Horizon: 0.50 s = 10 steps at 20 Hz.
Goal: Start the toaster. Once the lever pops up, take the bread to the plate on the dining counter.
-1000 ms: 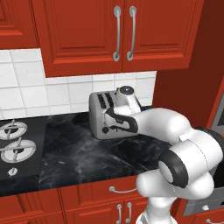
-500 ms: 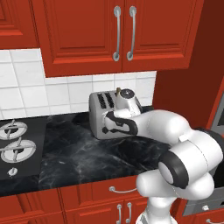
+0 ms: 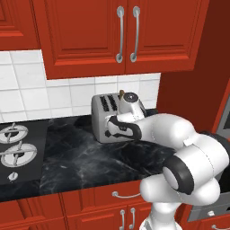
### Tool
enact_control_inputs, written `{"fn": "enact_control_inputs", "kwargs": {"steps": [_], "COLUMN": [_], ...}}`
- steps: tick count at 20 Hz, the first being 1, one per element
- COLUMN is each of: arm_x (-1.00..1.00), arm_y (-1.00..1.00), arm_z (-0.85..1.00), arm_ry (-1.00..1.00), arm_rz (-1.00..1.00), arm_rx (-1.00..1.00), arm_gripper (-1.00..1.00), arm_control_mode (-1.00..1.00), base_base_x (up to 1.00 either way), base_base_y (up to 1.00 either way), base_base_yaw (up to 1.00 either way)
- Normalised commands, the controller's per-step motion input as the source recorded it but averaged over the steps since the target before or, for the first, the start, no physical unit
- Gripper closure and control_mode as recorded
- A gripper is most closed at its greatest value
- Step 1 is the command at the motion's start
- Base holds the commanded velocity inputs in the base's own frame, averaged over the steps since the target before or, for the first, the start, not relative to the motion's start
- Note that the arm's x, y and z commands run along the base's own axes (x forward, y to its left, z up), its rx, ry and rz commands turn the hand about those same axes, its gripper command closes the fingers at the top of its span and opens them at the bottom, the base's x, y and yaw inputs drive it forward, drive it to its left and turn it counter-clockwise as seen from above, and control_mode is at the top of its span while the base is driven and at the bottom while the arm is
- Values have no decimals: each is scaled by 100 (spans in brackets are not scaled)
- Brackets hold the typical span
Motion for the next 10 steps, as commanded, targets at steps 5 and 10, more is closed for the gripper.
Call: {"fn": "enact_control_inputs", "kwargs": {"steps": [5,10], "arm_x": [3,16], "arm_y": [0,0], "arm_z": [0,0], "arm_ry": [0,0], "arm_rz": [0,0], "arm_rx": [0,0], "arm_gripper": [-100,-100], "arm_control_mode": [-100,-100], "base_base_x": [0,0], "base_base_y": [0,0], "base_base_yaw": [0,0]}}
